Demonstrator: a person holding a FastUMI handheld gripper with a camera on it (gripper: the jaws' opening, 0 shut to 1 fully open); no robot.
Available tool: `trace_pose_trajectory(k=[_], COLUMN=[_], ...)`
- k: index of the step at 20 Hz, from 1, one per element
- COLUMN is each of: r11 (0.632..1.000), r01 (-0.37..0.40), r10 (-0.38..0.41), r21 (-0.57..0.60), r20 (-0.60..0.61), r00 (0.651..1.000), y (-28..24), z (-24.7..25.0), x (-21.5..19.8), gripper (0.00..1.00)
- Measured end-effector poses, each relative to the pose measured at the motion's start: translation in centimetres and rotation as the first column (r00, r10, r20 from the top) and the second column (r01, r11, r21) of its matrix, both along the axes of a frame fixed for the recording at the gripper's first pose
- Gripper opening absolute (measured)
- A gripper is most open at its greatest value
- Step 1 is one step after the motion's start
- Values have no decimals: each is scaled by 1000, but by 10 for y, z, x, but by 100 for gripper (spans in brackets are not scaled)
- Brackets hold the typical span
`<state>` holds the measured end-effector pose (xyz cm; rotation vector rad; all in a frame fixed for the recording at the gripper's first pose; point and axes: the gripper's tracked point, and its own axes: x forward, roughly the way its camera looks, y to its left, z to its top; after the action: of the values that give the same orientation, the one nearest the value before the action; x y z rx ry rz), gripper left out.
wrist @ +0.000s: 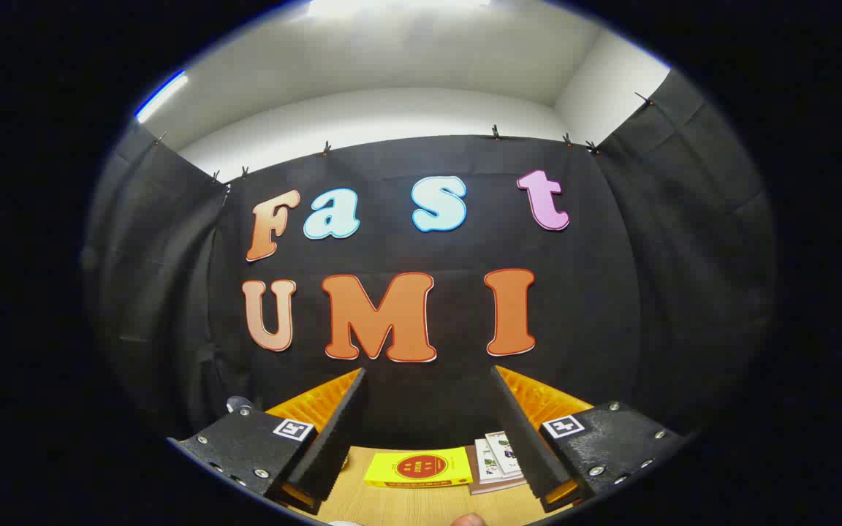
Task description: Open the storage box then place both shoes into the box .Put the left shoe in first, then the right shoe, with the right side of both shoes facing outward in a uniform manner.
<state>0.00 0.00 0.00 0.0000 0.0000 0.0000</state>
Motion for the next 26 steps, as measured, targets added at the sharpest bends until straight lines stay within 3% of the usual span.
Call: trace_pose_trajectory(k=[5, 10, 17, 21, 26], r11=[999, 997, 997, 997, 990], r01=[15, -21, -22, -54, -137], r10=[-12, 29, 29, 57, 132], r21=[-50, -73, -75, -56, -30], r20=[67, 112, 104, 51, -124], r00=[998, 993, 994, 997, 983], y=[3, 16, 25, 39, 71], z=[23, 40, 37, 21, -38], x=[-7, -22, -36, -43, -59], gripper=[98, 98, 98, 98, 98])
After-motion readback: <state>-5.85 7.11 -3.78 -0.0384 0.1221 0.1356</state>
